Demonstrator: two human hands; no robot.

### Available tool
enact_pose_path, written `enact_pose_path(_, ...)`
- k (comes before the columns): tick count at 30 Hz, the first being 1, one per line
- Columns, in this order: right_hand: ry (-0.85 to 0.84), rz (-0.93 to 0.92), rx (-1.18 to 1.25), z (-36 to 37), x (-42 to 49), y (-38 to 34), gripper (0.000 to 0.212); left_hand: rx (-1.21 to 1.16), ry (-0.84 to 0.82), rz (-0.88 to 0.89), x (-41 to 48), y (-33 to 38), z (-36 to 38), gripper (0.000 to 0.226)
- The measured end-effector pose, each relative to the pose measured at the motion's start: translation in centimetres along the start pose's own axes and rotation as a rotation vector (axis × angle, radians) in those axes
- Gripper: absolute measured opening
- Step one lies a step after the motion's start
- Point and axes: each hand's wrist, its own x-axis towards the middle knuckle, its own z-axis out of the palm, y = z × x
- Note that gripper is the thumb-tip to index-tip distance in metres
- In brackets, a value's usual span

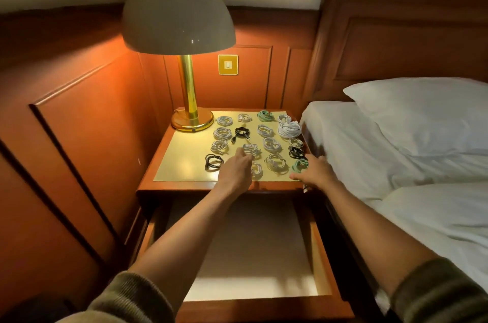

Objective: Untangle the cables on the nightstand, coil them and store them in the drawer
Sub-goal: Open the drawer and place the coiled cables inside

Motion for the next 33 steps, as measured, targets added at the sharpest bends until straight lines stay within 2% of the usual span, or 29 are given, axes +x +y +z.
enact_pose_path(2, 0.006, -0.012, -0.011, 0.8, 0.9, 0.2, 0.084, 0.098, -0.069, -0.014, 1.0, -0.1, 1.3, 0.038)
enact_pose_path(5, 0.06, -0.014, -0.036, 1.6, 1.9, 0.2, 0.069, 0.15, -0.156, -0.056, 1.8, -0.5, 2.7, 0.039)
enact_pose_path(9, 0.117, 0.006, 0.0, 2.0, 2.6, 0.3, 0.062, 0.116, -0.084, -0.037, 2.2, -0.8, 3.8, 0.028)
enact_pose_path(15, 0.139, -0.029, 0.097, 0.5, 0.0, -0.4, 0.066, 0.053, -0.114, 0.077, -0.4, -1.7, 1.5, 0.025)
enact_pose_path(19, 0.171, -0.201, 0.269, 0.9, -6.1, -1.6, 0.065, -0.011, -0.096, 0.251, -8.1, -5.3, -1.4, 0.027)
enact_pose_path(22, -0.027, -0.362, 0.363, 3.9, -11.3, -3.8, 0.066, 0.062, -0.275, 0.247, -14.8, -10.1, -1.6, 0.028)
enact_pose_path(25, -0.256, -0.477, 0.226, 9.3, -14.4, -6.9, 0.063, 0.248, -0.428, 0.22, -18.4, -14.6, -0.3, 0.026)
enact_pose_path(28, -0.451, -0.59, 0.049, 14.6, -15.7, -9.8, 0.06, 0.379, -0.54, 0.248, -19.3, -16.9, 0.9, 0.033)
enact_pose_path(29, -0.493, -0.627, -0.006, 15.9, -15.9, -10.5, 0.06, 0.417, -0.557, 0.293, -19.5, -17.4, 1.8, 0.031)
enact_pose_path(31, -0.549, -0.672, -0.072, 17.8, -16.1, -11.5, 0.059, 0.513, -0.695, 0.338, -19.9, -18.4, 3.4, 0.029)
enact_pose_path(32, -0.565, -0.69, -0.096, 18.5, -16.2, -11.9, 0.057, 0.549, -0.778, 0.292, -20.1, -18.7, 4.2, 0.032)
enact_pose_path(33, -0.576, -0.703, -0.121, 19.1, -16.2, -12.1, 0.055, 0.561, -0.745, 0.234, -20.4, -19.1, 5.0, 0.043)
